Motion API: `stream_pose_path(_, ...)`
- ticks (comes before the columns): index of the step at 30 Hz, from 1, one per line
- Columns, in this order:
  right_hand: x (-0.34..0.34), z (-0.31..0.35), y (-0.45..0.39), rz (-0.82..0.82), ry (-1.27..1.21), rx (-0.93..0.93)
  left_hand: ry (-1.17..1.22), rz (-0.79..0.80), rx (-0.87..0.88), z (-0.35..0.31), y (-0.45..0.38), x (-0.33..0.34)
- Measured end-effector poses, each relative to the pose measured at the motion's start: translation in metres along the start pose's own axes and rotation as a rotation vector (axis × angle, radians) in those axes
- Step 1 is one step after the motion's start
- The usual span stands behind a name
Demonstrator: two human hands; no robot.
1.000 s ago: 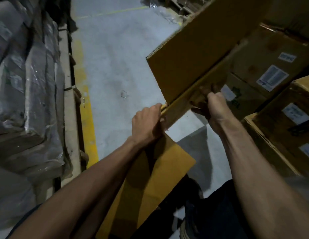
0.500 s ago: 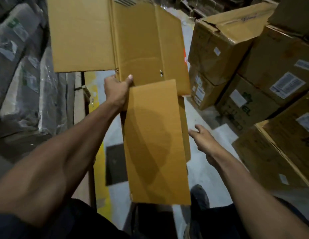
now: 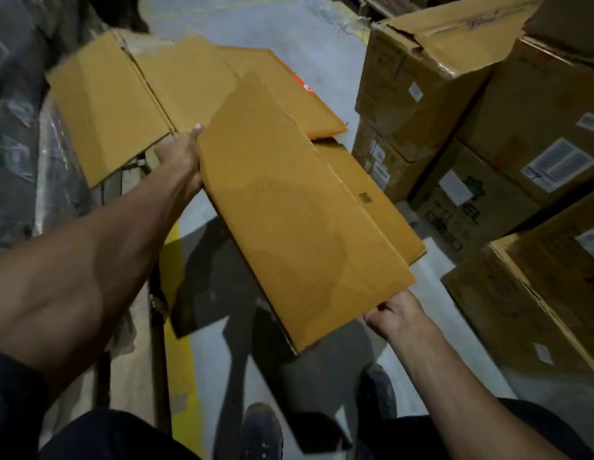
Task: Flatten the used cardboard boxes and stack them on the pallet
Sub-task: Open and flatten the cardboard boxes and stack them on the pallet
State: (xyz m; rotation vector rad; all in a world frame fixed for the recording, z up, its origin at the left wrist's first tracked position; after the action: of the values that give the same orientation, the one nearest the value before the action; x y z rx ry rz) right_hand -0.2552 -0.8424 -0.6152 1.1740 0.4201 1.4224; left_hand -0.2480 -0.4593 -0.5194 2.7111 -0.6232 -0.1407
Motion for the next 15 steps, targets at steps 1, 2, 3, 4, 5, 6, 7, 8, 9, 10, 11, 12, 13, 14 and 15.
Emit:
stream_pose_path(1, 0.001, 0.003, -0.004, 0.016, -0.026, -0.014, 0.019, -0.006, -0.035, 0.004, 0.002, 0.001)
stream_pose_path(2, 0.003, 0.006, -0.004, 0.042, -0.036, -0.022, 0.044, -0.010, -0.056, 0.007, -0.001, 0.003)
stream_pose_path(3, 0.003, 0.009, -0.006, 0.060, -0.051, -0.027, 0.077, -0.032, -0.059, 0.009, -0.006, 0.001)
stream_pose_path(4, 0.003, 0.012, -0.008, 0.087, -0.070, -0.033, 0.091, -0.054, -0.060, 0.011, -0.010, -0.001)
stream_pose_path(5, 0.004, 0.014, -0.008, 0.113, -0.091, -0.043, 0.104, -0.073, -0.052, 0.013, -0.014, -0.004)
stream_pose_path(6, 0.005, 0.015, -0.008, 0.135, -0.111, -0.053, 0.122, -0.077, -0.041, 0.012, -0.013, -0.004)
stream_pose_path(7, 0.006, 0.016, -0.009, 0.150, -0.130, -0.058, 0.122, -0.064, -0.043, 0.011, -0.009, -0.004)
stream_pose_path(8, 0.007, 0.015, -0.010, 0.160, -0.143, -0.060, 0.106, -0.064, -0.038, 0.011, -0.005, -0.004)
stream_pose_path(9, 0.011, 0.015, -0.009, 0.175, -0.153, -0.062, 0.104, -0.062, -0.042, 0.011, -0.002, -0.003)
stream_pose_path(10, 0.014, 0.014, -0.010, 0.182, -0.163, -0.062, 0.102, -0.048, -0.038, 0.010, 0.005, 0.001)
stream_pose_path(11, 0.018, 0.014, -0.009, 0.190, -0.175, -0.057, 0.117, 0.010, -0.046, 0.010, 0.013, 0.006)
stream_pose_path(12, 0.022, 0.014, -0.010, 0.196, -0.175, -0.052, 0.125, 0.094, -0.082, 0.019, 0.011, 0.012)
stream_pose_path(13, 0.027, 0.014, -0.009, 0.197, -0.175, -0.047, 0.105, 0.163, -0.116, 0.033, 0.003, 0.017)
stream_pose_path(14, 0.030, 0.013, -0.009, 0.184, -0.161, -0.046, 0.079, 0.214, -0.144, 0.049, -0.004, 0.021)
stream_pose_path(15, 0.031, 0.012, -0.012, 0.154, -0.128, -0.053, 0.058, 0.276, -0.172, 0.066, -0.005, 0.026)
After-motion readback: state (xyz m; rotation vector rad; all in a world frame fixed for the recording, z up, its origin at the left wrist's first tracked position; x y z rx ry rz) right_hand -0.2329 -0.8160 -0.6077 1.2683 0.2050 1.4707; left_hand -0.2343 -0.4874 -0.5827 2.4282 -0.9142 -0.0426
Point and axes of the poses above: each hand's wrist, its own y-axis away from the middle knuckle, its own x-axis out of the palm, z = x × y, the point moved 7 cm from there along -y, towards the middle knuckle, and after that the axes turned 4 degrees about z, right-handed, at the moved point
